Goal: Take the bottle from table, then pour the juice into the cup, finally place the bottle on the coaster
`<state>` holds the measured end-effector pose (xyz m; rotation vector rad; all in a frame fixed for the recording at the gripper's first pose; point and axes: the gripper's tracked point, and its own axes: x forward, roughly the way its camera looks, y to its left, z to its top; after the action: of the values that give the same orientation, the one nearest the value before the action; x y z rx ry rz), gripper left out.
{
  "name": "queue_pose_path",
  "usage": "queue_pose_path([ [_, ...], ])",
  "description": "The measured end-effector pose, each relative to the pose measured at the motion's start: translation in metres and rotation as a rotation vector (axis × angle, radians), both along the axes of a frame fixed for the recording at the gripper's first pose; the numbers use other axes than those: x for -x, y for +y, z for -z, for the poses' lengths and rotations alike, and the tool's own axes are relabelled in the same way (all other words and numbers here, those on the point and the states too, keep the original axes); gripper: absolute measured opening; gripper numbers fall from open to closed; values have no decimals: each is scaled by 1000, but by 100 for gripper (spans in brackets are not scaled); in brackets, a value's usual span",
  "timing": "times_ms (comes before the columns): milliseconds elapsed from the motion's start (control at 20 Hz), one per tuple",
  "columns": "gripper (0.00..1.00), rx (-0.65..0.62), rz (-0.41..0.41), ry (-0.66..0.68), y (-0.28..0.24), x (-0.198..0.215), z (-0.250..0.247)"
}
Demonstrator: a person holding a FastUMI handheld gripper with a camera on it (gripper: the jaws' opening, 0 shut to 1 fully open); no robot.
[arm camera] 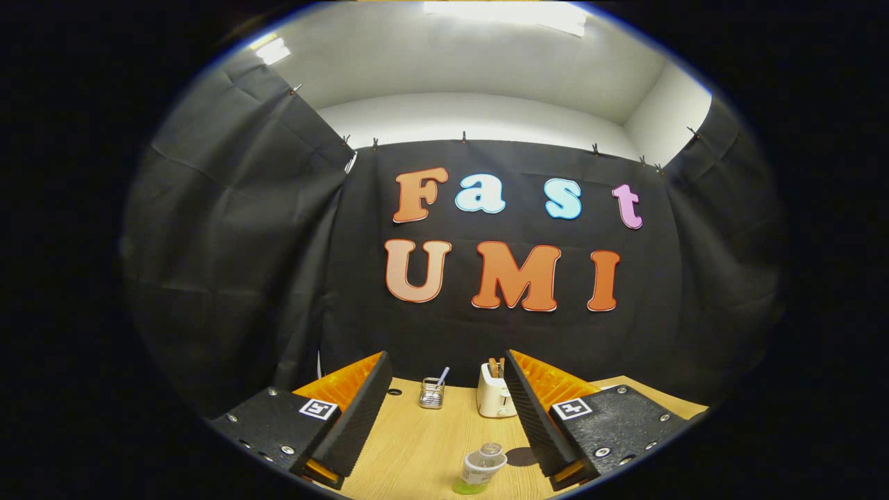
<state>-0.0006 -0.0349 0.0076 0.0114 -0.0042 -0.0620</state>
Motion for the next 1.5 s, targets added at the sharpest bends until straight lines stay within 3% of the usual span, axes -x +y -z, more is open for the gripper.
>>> queue_pose_path([
  [500, 95, 27, 106, 79, -9, 3, 50],
  [800, 95, -27, 141, 161, -17, 10, 110],
  [1500, 93, -15, 214, 222, -43, 14, 232],
])
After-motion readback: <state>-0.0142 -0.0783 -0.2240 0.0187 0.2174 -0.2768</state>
